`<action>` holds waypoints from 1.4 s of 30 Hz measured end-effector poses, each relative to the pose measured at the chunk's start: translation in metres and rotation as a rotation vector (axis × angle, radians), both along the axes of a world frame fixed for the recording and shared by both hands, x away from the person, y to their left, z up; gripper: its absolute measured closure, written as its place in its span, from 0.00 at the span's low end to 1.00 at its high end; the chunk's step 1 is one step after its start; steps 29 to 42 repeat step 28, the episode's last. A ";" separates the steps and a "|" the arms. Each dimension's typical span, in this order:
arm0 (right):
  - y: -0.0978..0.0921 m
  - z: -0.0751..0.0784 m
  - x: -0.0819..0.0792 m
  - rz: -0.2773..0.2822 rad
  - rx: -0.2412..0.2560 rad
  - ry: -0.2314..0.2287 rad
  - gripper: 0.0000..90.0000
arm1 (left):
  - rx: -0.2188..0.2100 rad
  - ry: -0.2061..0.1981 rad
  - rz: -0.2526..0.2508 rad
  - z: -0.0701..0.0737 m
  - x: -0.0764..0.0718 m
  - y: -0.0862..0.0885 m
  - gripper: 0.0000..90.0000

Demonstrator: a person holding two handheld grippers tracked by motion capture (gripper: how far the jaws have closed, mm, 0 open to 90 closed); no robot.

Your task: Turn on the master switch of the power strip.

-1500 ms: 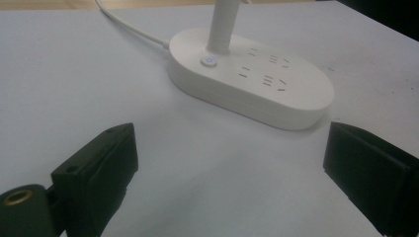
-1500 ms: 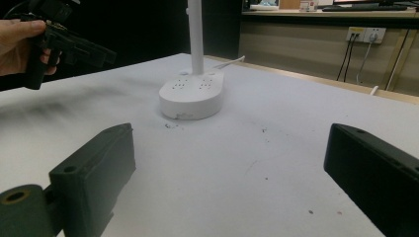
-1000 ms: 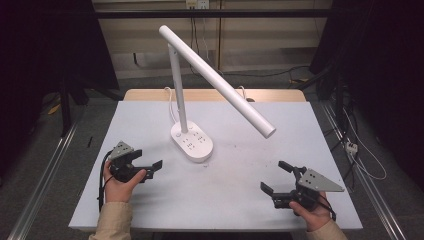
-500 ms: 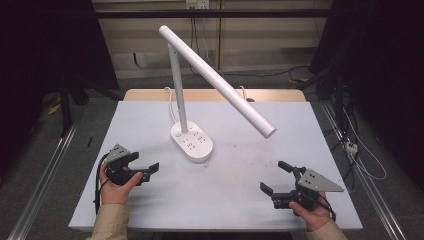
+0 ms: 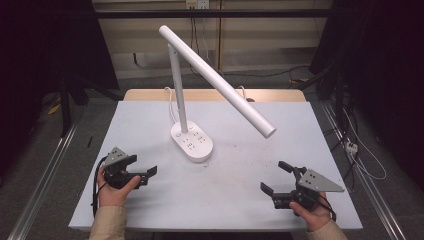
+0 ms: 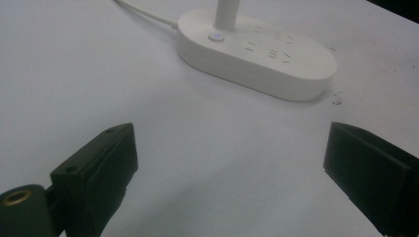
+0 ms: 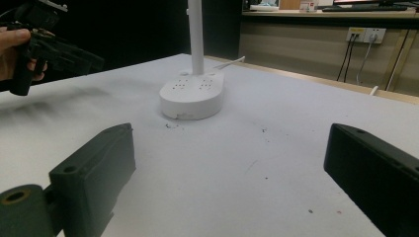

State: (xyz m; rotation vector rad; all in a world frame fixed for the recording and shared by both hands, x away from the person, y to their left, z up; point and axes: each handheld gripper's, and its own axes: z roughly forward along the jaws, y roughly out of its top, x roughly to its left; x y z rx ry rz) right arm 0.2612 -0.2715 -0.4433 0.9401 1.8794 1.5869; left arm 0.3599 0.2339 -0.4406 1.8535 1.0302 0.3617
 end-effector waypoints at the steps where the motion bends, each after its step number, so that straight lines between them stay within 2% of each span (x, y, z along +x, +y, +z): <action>1: 0.000 0.000 0.000 0.000 -0.001 -0.001 0.06 | 0.002 -0.002 0.000 0.000 0.000 0.001 0.07; 19: -0.001 0.000 -0.001 0.002 -0.004 0.000 0.06 | -0.010 -0.011 0.007 -0.005 -0.009 0.003 0.07; 28: 0.000 0.000 0.000 0.004 -0.004 0.000 0.06 | 0.044 0.004 0.008 -0.010 -0.006 0.001 0.07; 42: 0.000 0.000 0.000 0.004 -0.004 0.000 0.06 | 0.044 0.004 0.008 -0.010 -0.006 0.001 0.07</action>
